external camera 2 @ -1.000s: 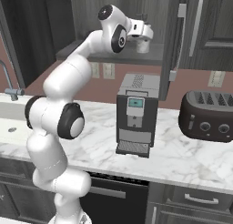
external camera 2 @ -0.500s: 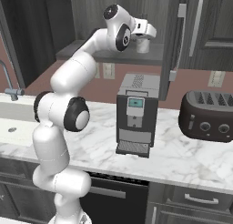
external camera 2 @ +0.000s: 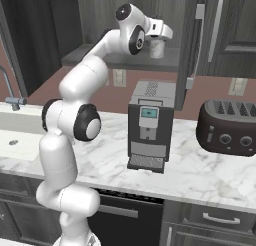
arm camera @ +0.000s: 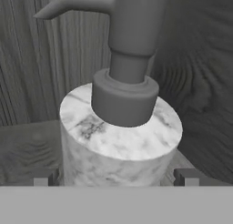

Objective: Locate and retrieve the dish brush and soap dispenser from the cabinet. Place them next to the sink.

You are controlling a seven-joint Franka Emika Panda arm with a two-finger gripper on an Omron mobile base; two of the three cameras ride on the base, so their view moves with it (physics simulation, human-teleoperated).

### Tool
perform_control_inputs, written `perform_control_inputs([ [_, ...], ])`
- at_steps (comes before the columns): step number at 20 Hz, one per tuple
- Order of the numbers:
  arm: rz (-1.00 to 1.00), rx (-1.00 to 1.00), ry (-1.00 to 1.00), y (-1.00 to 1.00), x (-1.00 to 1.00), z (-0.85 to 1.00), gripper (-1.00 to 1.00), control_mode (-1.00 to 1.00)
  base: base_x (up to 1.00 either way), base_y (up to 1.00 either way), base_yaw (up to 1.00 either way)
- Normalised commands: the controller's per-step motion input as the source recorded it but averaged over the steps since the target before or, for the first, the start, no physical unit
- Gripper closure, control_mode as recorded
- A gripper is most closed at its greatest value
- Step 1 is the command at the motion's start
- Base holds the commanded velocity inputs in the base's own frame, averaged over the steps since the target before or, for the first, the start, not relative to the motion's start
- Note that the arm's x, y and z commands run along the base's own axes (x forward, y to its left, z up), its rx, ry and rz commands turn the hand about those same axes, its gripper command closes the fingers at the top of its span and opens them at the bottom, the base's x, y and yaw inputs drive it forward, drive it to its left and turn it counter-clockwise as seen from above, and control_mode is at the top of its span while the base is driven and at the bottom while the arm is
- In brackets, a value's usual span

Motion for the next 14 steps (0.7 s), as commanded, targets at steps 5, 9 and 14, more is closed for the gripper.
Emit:
perform_control_inputs([
  [5,0.00,0.00,-0.07,0.00,0.12,0.00,-1.00,-1.00,0.00,0.00,0.00],
  [9,0.00,0.00,-0.03,0.00,0.04,0.00,-1.00,-1.00,0.00,0.00,0.00],
  [14,0.00,0.00,-0.02,0.00,0.02,0.00,-1.00,-1.00,0.00,0.00,0.00],
])
